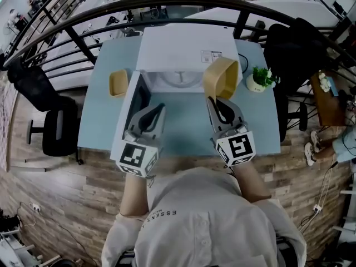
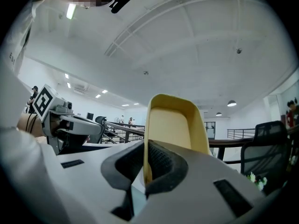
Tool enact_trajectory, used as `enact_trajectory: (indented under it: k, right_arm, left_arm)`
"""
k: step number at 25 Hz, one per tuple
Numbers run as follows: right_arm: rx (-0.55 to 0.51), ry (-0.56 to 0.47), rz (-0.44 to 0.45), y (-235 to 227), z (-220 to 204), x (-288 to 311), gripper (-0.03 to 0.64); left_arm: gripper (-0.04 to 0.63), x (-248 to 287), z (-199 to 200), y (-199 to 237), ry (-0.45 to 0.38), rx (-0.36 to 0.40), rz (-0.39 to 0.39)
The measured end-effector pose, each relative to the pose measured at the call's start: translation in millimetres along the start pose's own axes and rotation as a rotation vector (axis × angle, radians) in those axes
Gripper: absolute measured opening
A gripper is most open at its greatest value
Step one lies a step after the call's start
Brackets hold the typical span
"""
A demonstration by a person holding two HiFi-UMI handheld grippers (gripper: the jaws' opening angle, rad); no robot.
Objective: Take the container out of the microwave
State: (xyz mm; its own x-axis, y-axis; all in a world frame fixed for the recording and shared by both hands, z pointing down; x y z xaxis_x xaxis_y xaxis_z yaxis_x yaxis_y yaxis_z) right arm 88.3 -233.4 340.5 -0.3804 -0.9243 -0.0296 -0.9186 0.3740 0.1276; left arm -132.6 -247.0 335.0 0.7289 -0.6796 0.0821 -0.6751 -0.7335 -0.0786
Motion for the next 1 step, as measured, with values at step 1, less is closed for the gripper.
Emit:
enact_trajectory:
  k: [1]
  right_arm:
    - [0.004,-0.002,-0.001,1.2,0.5,0.1,0.025]
  left_arm:
    - [0.002,-0.3,0.3,-0.4,0.001,0.0,-0.001]
Point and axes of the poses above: the fingertips, and each gripper's own axes: x forward along the fingers, y to its left, z out of its top, the point moved 8 cm from there along -x, backward along the fingers, and after that the axes turned 3 degrees about -z, right-handed, at the moved point
